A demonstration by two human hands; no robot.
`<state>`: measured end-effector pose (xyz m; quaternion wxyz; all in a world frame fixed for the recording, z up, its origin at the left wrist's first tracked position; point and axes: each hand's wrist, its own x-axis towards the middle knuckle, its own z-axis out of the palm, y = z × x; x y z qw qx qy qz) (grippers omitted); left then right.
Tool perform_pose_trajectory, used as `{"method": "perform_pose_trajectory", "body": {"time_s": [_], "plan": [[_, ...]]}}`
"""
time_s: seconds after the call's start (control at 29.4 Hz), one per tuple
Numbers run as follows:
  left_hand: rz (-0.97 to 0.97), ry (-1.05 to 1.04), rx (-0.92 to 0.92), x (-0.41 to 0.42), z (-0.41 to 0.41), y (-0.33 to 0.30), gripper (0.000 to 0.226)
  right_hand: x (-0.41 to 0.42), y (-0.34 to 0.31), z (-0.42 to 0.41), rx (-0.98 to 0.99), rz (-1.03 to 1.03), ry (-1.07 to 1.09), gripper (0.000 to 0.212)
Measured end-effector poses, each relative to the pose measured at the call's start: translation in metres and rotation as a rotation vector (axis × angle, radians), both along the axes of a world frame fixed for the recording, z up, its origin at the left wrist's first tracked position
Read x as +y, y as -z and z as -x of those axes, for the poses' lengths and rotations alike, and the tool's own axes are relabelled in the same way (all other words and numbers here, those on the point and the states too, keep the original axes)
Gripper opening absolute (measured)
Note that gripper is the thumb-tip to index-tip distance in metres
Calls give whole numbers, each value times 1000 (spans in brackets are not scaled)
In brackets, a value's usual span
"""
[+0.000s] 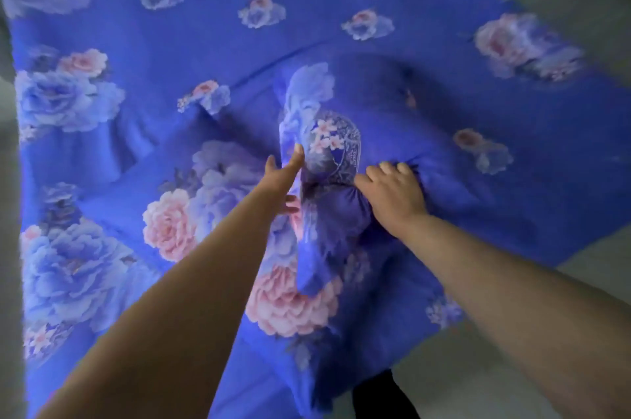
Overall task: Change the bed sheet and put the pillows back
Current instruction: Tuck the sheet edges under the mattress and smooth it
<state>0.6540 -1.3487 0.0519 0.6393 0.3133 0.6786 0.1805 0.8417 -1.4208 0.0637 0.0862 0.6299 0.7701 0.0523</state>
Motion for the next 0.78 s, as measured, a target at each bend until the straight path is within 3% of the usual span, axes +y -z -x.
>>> {"method": "perform_pose_trajectory", "body": {"time_s": [0.07, 0.14, 0.27, 0.44, 0.58, 0.65, 0.78], "plan": [[146, -23, -332, -2, -71, -13, 72, 4, -32, -60, -82, -37, -5, 32], [91, -57, -460, -6, -149, -23, 56, 9, -62, -119, -120, -162, -35, 26], [-174, -109, -487, -13, -280, -42, 70, -3, -95, -215, -160, -414, -48, 16], [-329, 241, -431, -7, -396, -34, 65, -36, -81, -335, -123, -529, 211, 16], [-305, 588, -180, -19, -427, 4, 56, -52, -39, -401, -59, -194, 411, 40], [-364, 652, -19, -32, -414, 33, 46, -54, -18, -405, -7, 41, 527, 46], [-332, 621, 227, -47, -339, 75, 36, -45, 29, -356, 159, 266, 596, 53]]}}
